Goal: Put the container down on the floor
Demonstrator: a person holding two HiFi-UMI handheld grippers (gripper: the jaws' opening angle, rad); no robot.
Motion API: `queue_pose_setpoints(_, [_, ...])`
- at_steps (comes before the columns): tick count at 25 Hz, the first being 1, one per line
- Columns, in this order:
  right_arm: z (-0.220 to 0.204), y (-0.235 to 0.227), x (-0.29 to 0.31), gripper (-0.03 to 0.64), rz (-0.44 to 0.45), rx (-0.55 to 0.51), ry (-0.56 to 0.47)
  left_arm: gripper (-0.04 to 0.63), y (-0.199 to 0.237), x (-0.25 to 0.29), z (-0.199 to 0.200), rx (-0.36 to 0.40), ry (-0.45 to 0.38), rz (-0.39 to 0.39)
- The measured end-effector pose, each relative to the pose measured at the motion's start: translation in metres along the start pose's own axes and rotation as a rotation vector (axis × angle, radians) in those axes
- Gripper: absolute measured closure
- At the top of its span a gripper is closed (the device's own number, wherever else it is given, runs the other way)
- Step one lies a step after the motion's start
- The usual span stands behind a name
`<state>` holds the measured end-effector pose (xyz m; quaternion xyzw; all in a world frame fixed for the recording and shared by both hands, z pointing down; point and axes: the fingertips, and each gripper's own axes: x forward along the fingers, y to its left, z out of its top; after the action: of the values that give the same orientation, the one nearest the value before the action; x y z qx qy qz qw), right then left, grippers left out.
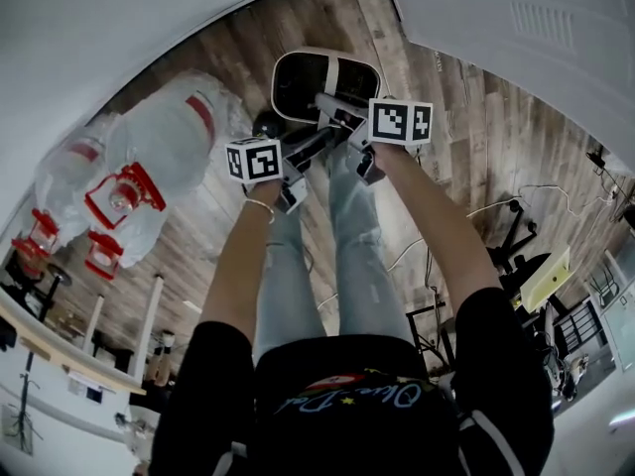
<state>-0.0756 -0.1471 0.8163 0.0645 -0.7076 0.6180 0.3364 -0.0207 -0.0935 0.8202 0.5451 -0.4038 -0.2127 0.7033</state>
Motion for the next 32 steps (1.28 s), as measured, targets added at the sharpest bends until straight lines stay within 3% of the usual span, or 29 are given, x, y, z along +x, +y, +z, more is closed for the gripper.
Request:
queue_pose_setpoints(5, [0.003, -0.022, 0.01, 0.551, -0.035, -0.005, 0.024, 0.491, 0.026, 0.007, -0.002, 0.046, 0.082, 0.065])
queue_pose_setpoints(11, [0.007, -0.041, 0.016, 0.551, -0.081, 0.005, 0.036, 0.492, 0.035, 0.014, 0.002, 0.036, 0.077, 0.061])
queue_pose_setpoints(17, [0.008, -0.053, 0.024, 0.549, -0.12, -0.003, 0.069, 0.479, 0.039, 0.02, -0.002, 0.097, 0.168, 0.077])
queue_pose_setpoints(24, [0.029, -0.064, 0.025, 0.533, -0.166, 0.05, 0.007, 0.471, 0.037, 0.025, 0.01, 0.106, 0.144, 0.088])
queue_pose_setpoints(32, [0.025, -0.061, 0.037, 0.529, -0.184, 0.084, -0.043, 0.468, 0.047, 0.014, 0.01, 0.132, 0.175, 0.116])
